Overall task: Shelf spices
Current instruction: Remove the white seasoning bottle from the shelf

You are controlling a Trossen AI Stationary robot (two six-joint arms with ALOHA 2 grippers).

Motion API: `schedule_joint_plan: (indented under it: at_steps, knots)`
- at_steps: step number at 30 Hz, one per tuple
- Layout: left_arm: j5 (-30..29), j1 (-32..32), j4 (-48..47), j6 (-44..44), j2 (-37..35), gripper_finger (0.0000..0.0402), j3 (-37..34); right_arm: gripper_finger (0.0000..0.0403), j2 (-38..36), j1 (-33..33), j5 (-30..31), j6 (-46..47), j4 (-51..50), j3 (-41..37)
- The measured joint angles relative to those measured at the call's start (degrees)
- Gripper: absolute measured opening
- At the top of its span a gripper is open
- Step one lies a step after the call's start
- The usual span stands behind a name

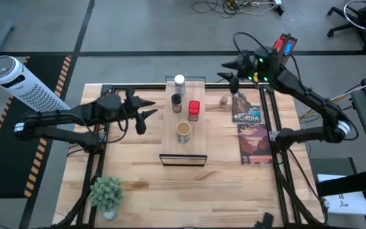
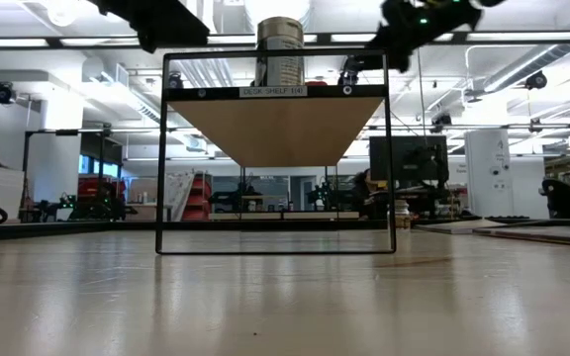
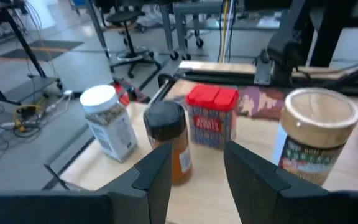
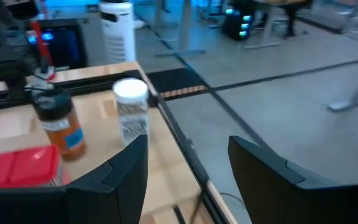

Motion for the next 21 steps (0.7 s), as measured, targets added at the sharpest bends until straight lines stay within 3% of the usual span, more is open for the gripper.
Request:
schedule_joint_plan:
  at_steps: [13, 21]
  knots:
    - [-0.44, 0.06, -1.73, 0.48, -3.49, 0.0133, 0.00, 0.0200, 21.60, 5.13, -4.26, -11.25, -11.58, 24.52]
    - [-0.48, 0.15, -4.99, 0.30, -4.25, 0.0133, 0.00, 0.0240, 29.28, 8.47, -5.30, -16.20, -17.00, 32.89]
